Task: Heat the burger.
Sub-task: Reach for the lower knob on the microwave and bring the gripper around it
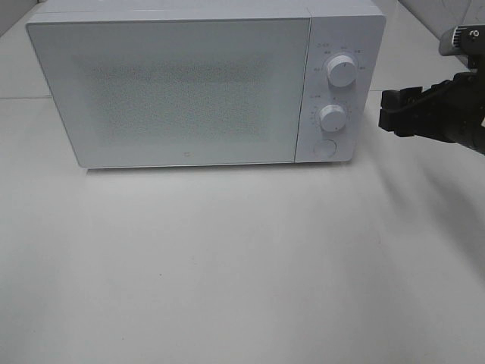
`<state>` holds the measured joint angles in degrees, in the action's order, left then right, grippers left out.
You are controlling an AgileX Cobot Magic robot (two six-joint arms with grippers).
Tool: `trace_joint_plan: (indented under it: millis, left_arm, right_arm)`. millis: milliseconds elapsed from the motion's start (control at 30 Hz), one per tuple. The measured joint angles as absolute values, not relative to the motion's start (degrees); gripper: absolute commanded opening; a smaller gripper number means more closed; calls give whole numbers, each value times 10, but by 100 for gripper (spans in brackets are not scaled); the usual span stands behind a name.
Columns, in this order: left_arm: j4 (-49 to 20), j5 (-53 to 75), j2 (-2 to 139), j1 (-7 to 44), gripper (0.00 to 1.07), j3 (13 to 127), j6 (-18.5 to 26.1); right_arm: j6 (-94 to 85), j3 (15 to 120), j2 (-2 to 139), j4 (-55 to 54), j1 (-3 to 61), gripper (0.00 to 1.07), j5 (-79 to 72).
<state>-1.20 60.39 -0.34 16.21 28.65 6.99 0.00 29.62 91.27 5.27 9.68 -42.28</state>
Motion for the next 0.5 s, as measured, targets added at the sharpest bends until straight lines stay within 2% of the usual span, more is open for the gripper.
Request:
trace_joint_plan:
  millis: [300,500]
  left_arm:
    - [-12,604,-3,162,0,286,70]
    - [-12,604,-3,162,0,286,70]
  right_arm:
    - [0,297,964,40,160,67,-481]
    - [-33,325,1009,-27,211,67,-489]
